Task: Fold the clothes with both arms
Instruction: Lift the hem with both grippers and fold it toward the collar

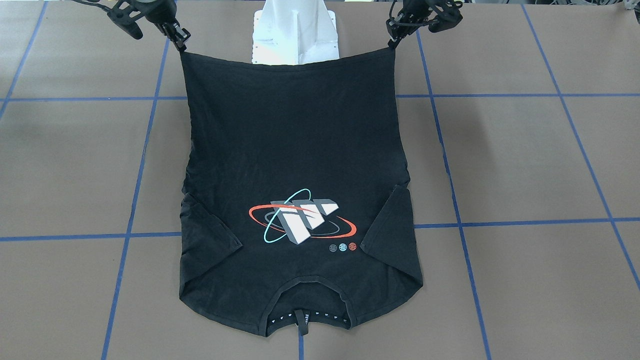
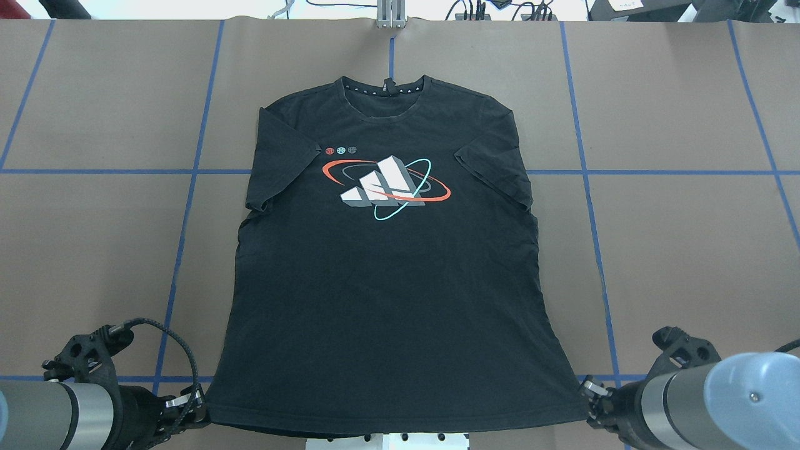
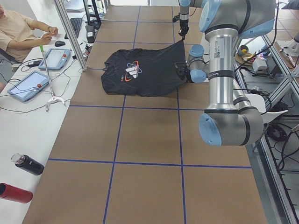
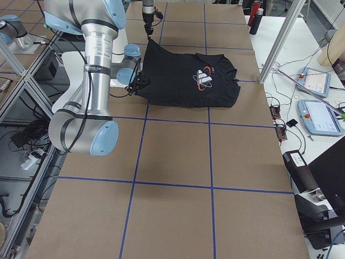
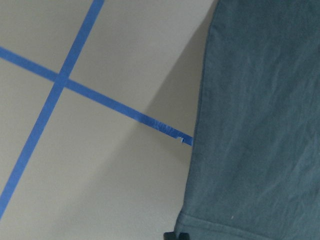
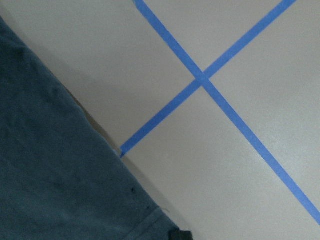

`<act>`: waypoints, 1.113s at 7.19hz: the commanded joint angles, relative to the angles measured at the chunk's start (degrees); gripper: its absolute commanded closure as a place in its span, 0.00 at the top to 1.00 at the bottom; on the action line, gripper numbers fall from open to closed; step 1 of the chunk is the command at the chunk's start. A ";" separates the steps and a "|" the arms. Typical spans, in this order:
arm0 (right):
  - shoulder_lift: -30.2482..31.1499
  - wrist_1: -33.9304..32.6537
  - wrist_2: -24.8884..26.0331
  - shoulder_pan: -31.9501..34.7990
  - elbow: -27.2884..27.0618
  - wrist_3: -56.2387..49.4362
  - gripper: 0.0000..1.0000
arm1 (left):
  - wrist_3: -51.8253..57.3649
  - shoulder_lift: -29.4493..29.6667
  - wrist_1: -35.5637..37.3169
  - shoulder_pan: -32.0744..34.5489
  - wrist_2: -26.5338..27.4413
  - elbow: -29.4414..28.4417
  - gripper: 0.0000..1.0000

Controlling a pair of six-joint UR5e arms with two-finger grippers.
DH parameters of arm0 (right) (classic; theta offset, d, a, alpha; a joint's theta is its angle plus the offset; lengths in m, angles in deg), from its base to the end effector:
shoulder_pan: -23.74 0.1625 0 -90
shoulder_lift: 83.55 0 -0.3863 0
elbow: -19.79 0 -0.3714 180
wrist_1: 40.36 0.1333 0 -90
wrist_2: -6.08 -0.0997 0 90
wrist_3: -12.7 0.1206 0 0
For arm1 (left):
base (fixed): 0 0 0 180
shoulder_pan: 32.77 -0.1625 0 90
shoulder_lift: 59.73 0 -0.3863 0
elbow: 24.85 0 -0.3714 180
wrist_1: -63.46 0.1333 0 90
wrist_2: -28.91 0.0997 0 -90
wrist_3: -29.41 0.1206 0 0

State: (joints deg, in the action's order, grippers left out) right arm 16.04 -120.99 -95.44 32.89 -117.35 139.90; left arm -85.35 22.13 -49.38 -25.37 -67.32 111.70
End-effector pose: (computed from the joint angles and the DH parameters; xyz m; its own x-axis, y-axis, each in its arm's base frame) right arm -0.3622 -0.1690 0.3249 0.5300 0.6854 0.4993 -0.4171 0.7234 -0.5503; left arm 0.3707 -0.1694 0.2844 0.4190 -0.4743 -0.7743 0.2304 0.8804 -0.4146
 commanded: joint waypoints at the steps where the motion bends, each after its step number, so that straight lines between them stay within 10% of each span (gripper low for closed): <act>1: -3.93 -0.23 -1.04 7.51 3.16 -2.99 0.00 | 14.29 4.85 0.25 8.28 -0.10 -0.93 0.00; 5: -22.90 -4.15 -10.79 27.63 23.37 -17.49 0.00 | 32.80 17.43 0.25 29.57 -7.65 -18.57 0.00; 8: -28.93 -14.72 -12.03 37.13 25.42 -27.34 0.00 | 36.53 20.33 0.16 37.06 -8.89 -22.53 0.00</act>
State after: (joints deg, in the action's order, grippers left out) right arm -11.41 -132.75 -106.83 65.93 -92.90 116.20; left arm -50.18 40.50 -49.19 8.87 -75.91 91.67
